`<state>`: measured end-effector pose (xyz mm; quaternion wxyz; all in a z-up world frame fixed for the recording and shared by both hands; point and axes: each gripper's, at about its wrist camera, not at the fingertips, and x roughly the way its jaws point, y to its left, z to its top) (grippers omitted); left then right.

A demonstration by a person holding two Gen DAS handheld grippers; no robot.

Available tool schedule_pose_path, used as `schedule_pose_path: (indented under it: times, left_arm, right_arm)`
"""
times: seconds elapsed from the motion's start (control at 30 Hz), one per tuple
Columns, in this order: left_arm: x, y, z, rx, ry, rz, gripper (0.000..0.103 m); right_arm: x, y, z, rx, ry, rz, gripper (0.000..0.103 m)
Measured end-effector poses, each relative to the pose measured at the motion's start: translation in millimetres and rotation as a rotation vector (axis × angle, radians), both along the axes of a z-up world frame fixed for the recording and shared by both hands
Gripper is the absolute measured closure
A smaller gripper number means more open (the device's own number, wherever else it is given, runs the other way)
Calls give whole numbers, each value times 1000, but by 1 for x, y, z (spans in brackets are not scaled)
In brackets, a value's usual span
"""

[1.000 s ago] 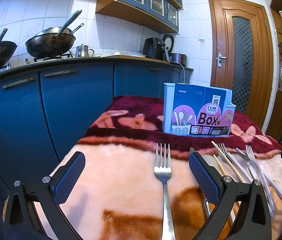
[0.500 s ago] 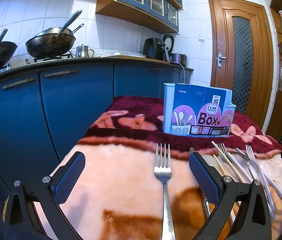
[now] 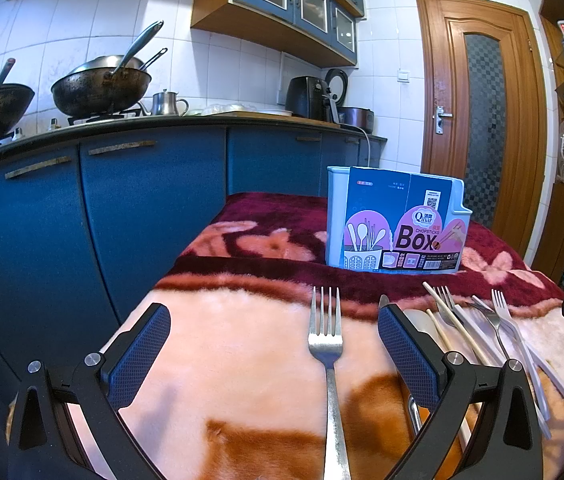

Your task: Organize utensils

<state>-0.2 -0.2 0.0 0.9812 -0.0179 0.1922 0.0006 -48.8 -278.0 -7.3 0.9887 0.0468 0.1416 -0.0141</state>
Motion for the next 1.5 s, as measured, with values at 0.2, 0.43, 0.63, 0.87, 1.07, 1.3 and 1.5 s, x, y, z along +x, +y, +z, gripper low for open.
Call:
schedule_pose_path:
  times: [0.2,0.43,0.63,0.87,1.07,1.3,1.5]
  left_arm:
    - [0,0,0,1,0,0,0]
    - [0,0,0,1,0,0,0]
    - [0,0,0,1,0,0,0]
    - [0,0,0,1,0,0,0]
    - [0,0,0,2,-1,1,0]
    - [3,0,-2,5,4,1,0]
    - [3,0,-1,10,11,1,0]
  right_arm:
    - [0,0,0,0,0,0,0]
    - [0,0,0,0,1,0,0]
    - [0,0,0,0,1,0,0]
    - [0,0,0,0,1,0,0]
    - [0,0,0,0,1,0,0]
    - [1,0,0,1,3,1,0]
    - [3,-2,1,25,27,9,0]
